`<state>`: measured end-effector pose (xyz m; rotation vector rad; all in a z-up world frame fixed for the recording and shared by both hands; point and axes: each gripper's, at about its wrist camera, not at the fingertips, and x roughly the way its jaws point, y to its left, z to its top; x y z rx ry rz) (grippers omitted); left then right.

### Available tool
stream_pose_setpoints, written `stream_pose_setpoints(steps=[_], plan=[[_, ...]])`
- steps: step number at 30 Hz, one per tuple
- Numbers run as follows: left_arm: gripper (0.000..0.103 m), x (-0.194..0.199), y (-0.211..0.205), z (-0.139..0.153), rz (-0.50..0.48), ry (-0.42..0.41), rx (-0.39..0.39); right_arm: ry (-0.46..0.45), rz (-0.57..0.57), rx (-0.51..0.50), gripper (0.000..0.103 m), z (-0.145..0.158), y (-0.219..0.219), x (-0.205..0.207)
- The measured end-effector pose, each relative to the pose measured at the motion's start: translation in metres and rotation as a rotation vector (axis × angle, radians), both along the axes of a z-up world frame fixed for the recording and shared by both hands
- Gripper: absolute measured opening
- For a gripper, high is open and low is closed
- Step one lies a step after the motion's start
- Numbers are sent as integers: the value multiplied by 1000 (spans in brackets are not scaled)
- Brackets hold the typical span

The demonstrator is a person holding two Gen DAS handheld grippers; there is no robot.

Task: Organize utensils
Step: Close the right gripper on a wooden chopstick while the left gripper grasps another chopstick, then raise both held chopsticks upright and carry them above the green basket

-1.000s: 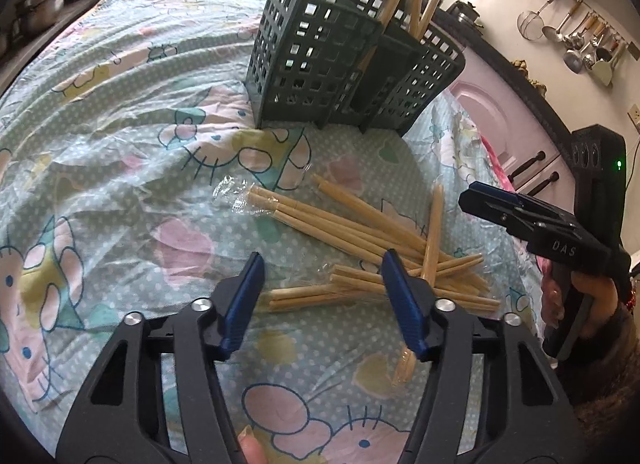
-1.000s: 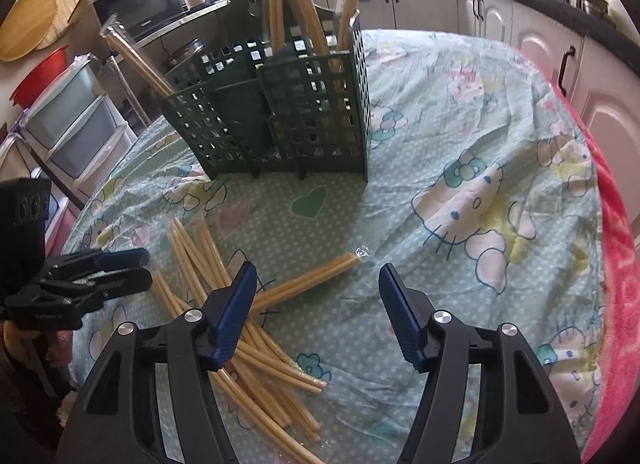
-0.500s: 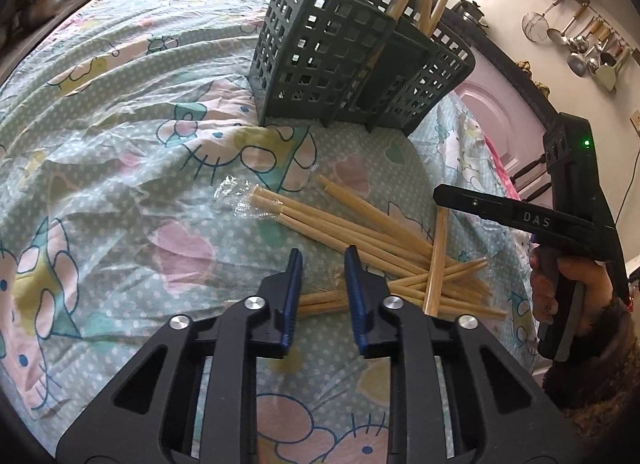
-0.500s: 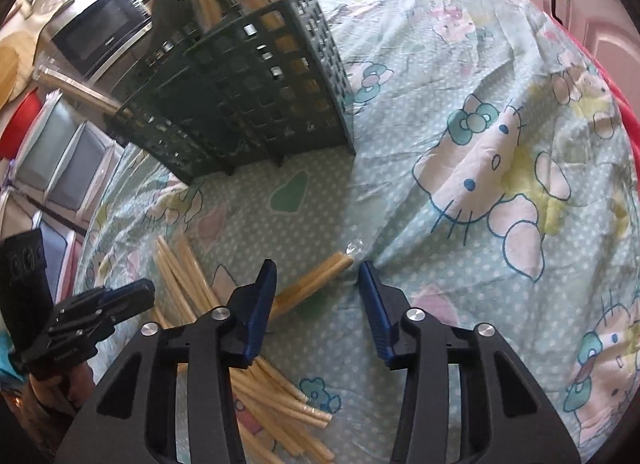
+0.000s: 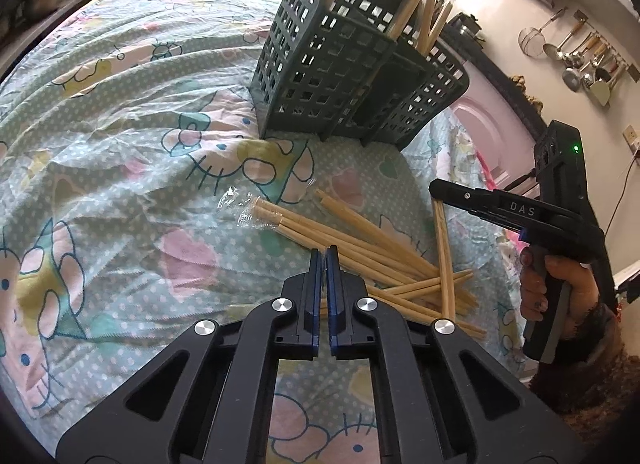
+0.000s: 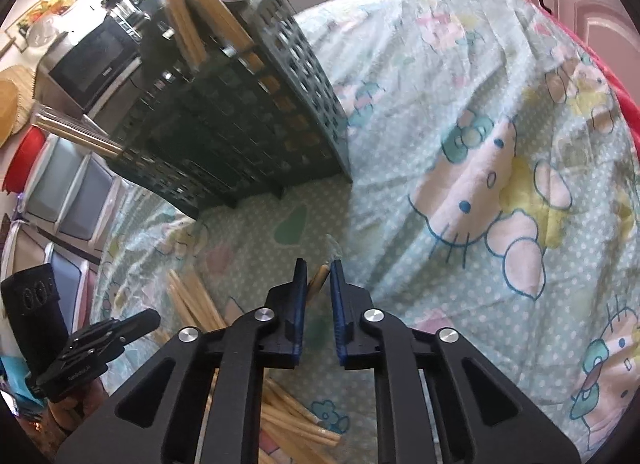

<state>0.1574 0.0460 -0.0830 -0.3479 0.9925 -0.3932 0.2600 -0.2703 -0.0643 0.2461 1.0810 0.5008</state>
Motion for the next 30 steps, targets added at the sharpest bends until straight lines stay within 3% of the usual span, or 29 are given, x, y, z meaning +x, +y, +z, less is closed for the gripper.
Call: stream_pose_setpoints(steps=[12,30], plan=[[0,-10,2,40,4,-93,-69,-181,98,10,6,58,15,-23],[0,-14,-29,121,-58,-266,-62,-385,197,45,6,133,30,-62]])
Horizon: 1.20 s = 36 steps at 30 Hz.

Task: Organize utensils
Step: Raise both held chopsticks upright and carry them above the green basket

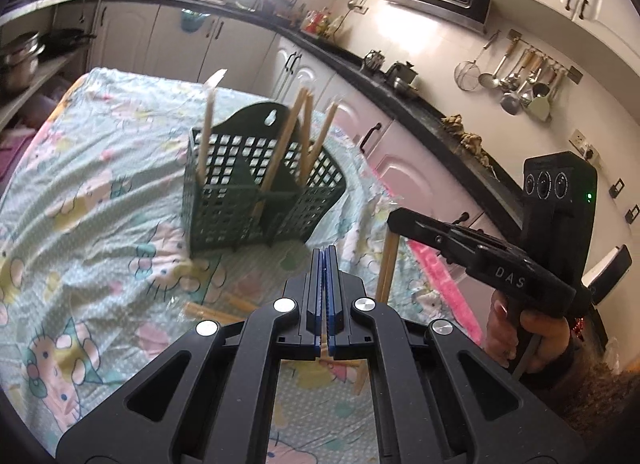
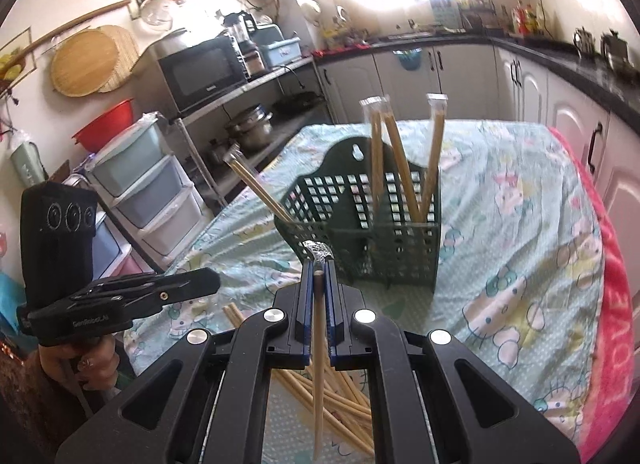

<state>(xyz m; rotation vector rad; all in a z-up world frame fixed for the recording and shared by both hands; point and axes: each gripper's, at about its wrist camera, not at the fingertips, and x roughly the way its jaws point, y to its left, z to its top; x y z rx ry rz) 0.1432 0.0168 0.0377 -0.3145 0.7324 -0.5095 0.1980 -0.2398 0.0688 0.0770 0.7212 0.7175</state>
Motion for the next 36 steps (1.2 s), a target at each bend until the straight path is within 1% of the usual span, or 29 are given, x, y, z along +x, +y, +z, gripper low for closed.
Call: stream_pose_setpoints(steps=[6,14,30,36], plan=[[0,0,-10,22,-22,-46,0,-43,9,18,6,17,-1,-6],[0,1,-21,57,-43,-130,11,-101,11,35,6,39,-3,-9],[0,9,-30,120,-43,-271,25,-243,-3,62,6,89,-4,-5],[0,15,-30,135,-31,-304,31,-293,-9,65,6,105,-3,-3]])
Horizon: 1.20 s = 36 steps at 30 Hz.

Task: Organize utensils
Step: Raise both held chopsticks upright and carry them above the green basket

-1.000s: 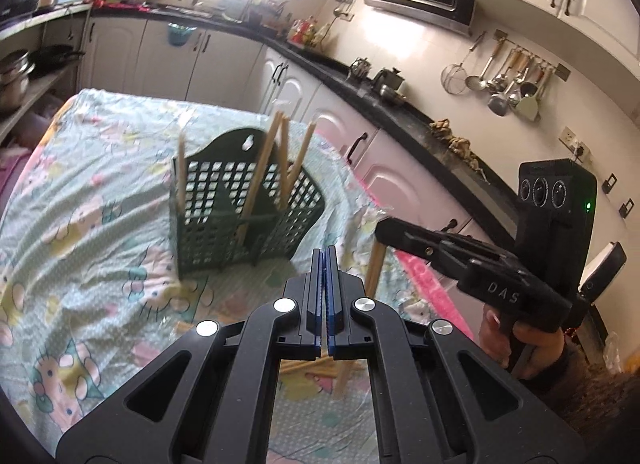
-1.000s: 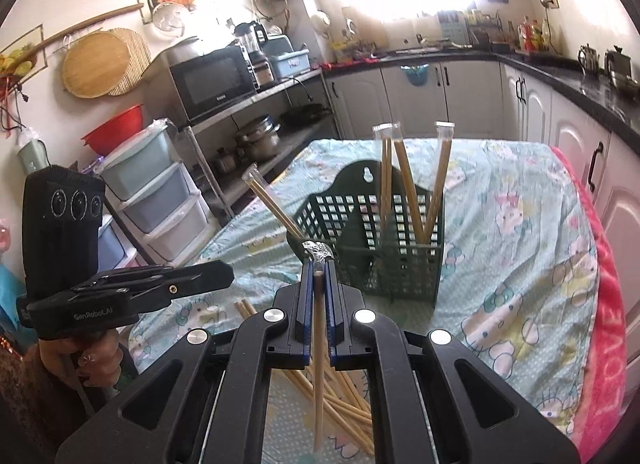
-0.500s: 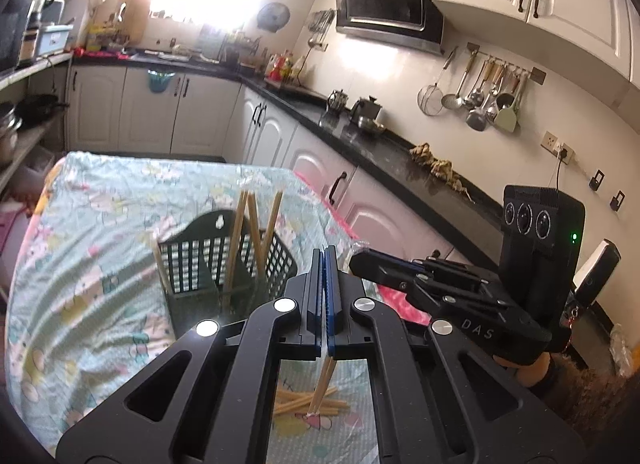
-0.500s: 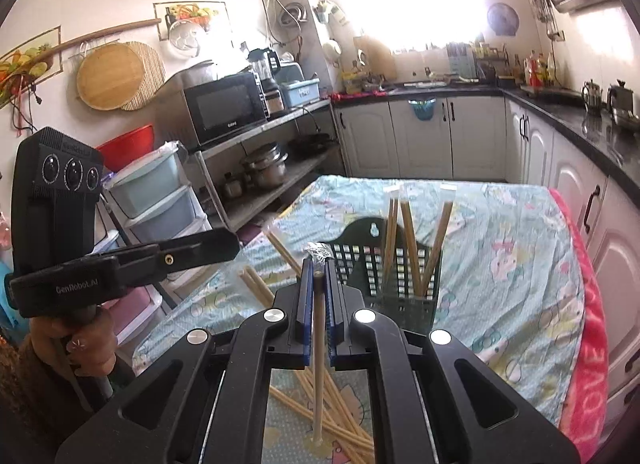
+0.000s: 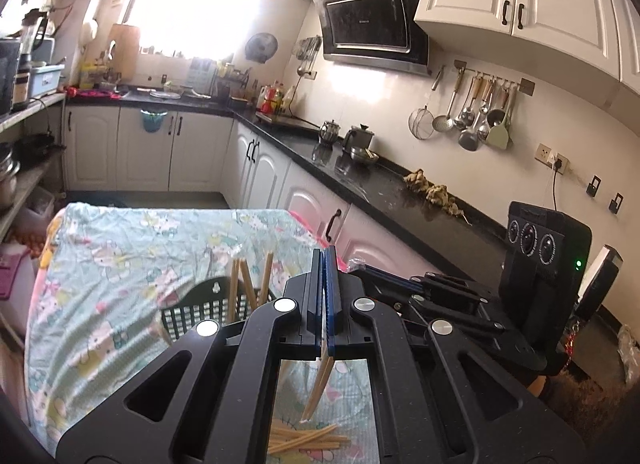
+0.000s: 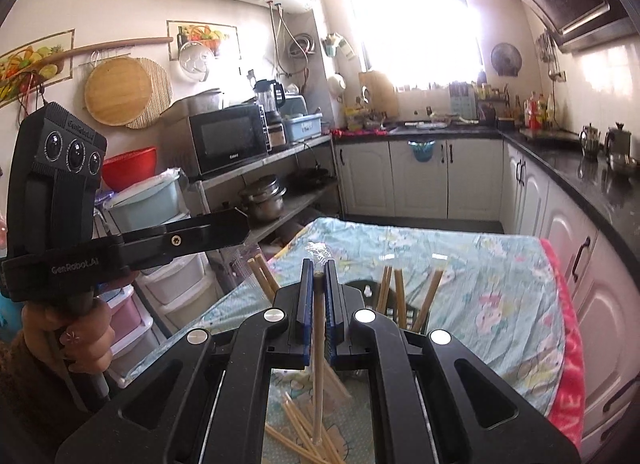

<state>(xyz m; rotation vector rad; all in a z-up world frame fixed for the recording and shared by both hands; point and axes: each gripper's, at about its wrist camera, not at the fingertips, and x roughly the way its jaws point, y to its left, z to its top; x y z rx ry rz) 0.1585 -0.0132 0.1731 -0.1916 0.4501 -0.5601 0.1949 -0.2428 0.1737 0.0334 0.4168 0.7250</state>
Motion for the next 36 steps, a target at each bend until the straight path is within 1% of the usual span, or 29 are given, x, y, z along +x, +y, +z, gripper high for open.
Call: stream_pose_setpoints(steps=[4,13,19,28,33,36], plan=[[0,5,3,14,18,-25,6,-34,-9,5,6,11,1,3],[0,19,11,38,58,-54,18,-128,-24,-4,6,37,13,14],[0,26,18,53,92,-86,19,-160,-41,20,6,53,16,27],[0,43,31,59,138,-92,1,-216,-60,46,6,70,23,44],[0,52,36,56,161,-93,4,-227,-63,73,6,70,24,55],[0,59,40,50,169,-88,0,-228,-62,83,6,67,26,61]])
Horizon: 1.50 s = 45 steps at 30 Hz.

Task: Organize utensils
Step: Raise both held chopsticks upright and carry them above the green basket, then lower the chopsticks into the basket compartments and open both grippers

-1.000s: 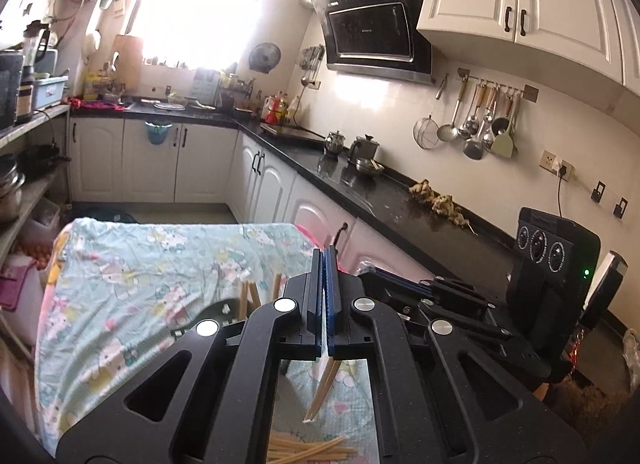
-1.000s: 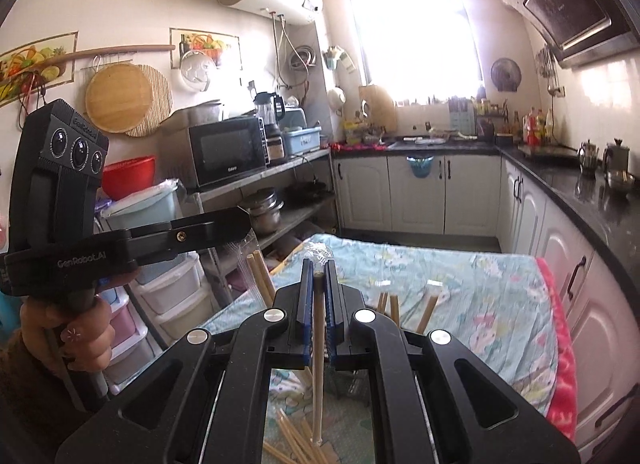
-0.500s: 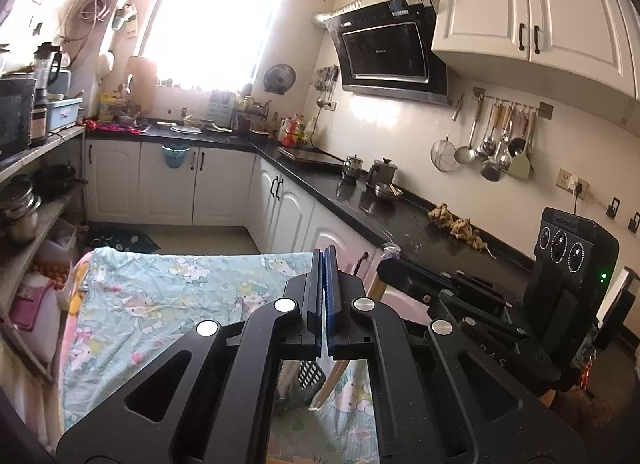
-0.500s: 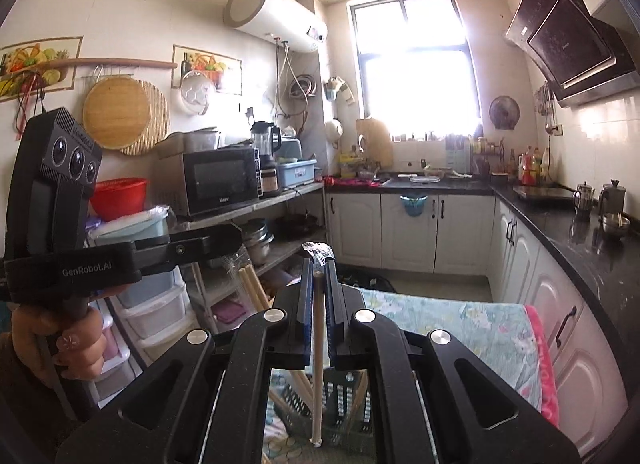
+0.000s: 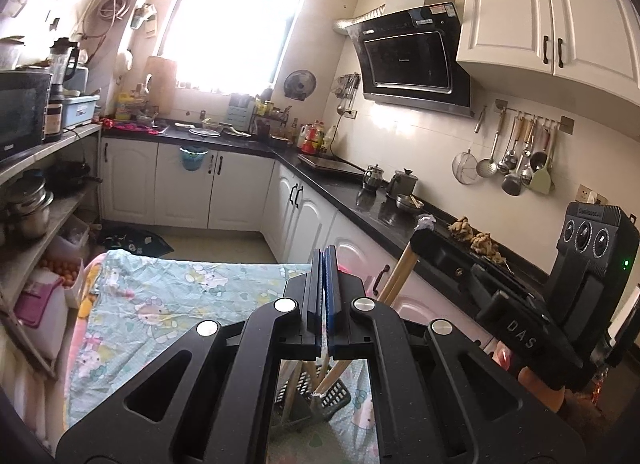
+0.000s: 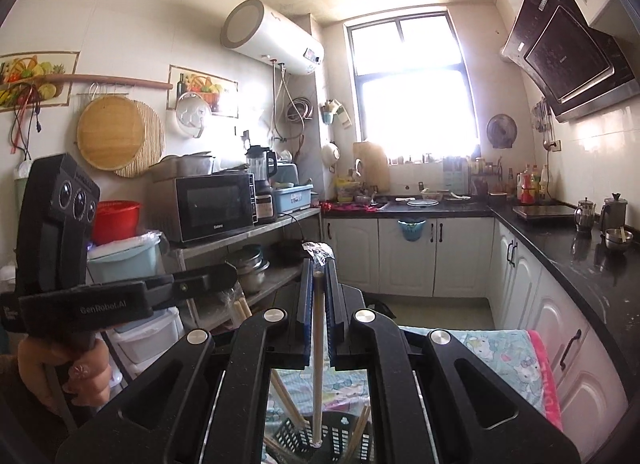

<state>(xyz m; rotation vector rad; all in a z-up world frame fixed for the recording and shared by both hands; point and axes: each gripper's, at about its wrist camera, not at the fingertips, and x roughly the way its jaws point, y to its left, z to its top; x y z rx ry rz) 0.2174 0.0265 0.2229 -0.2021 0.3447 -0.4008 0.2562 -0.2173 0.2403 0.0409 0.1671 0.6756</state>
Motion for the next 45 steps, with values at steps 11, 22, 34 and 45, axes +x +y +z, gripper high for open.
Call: stream_pose_setpoints(steps=[11,22,34,45], plan=[[0,16,8,-29,6,39,-13,-7,6,-9,6,-25,13,14],[0,26,12,-62,16,94,-26,0,-5,-59,6,-52,25,27],[0,28,9,-93,6,132,-27,54,-13,-92,6,-86,36,37],[0,31,10,-112,12,168,-30,120,-39,-105,6,-110,39,45]])
